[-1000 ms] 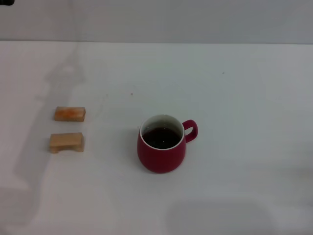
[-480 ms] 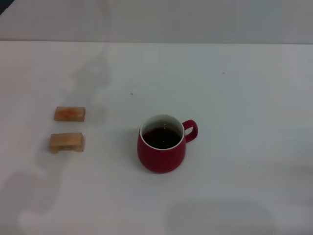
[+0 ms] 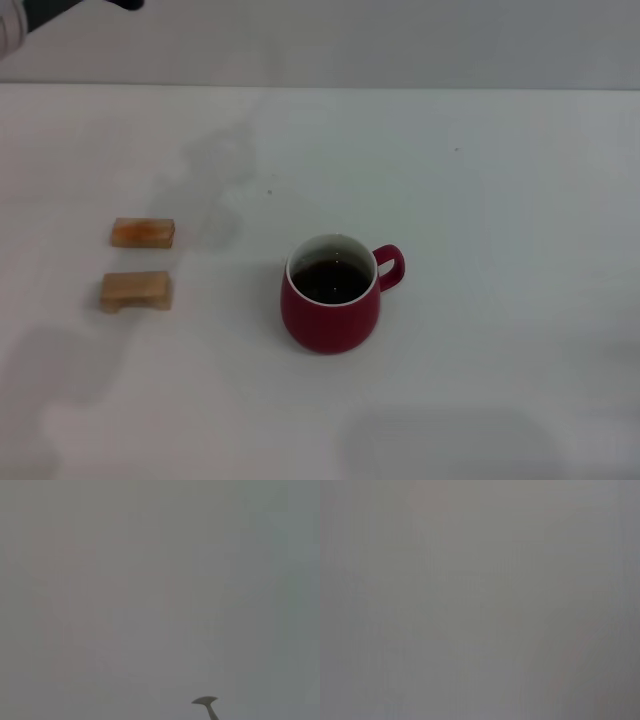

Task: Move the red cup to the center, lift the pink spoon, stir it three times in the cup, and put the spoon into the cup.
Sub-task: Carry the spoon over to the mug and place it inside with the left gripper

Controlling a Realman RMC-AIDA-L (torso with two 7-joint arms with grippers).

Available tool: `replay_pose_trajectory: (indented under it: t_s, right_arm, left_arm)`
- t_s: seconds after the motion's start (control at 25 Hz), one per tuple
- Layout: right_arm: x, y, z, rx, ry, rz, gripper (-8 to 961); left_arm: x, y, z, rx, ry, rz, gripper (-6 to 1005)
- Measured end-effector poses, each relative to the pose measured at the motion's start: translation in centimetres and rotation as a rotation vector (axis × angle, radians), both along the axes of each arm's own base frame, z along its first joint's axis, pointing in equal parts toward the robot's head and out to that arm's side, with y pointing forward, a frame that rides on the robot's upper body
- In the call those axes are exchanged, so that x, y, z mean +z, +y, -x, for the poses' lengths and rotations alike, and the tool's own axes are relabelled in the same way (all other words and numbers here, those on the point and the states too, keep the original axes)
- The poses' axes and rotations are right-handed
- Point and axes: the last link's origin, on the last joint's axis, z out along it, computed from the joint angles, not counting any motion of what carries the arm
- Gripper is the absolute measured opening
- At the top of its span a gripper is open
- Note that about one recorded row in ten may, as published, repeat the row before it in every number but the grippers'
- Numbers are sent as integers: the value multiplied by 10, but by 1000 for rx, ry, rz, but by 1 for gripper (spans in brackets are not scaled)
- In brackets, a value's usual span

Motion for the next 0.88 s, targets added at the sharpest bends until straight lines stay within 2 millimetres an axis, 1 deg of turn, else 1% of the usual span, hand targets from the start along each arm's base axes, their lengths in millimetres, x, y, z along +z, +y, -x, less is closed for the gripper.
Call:
replay_pose_trajectory:
  t_s: [0.32, 0.6, 0.88]
  right_arm:
    - [0, 2, 0, 0, -2, 1, 690]
    - [1, 3, 0, 2, -3, 1, 691]
    - [2, -1, -2, -15, 2, -18, 691]
  left_arm:
    - [-3, -2, -12, -21, 57, 138, 177]
    - [-1, 0, -11, -17, 84, 155, 176]
    - [-11, -4, -13, -30, 160, 237, 177]
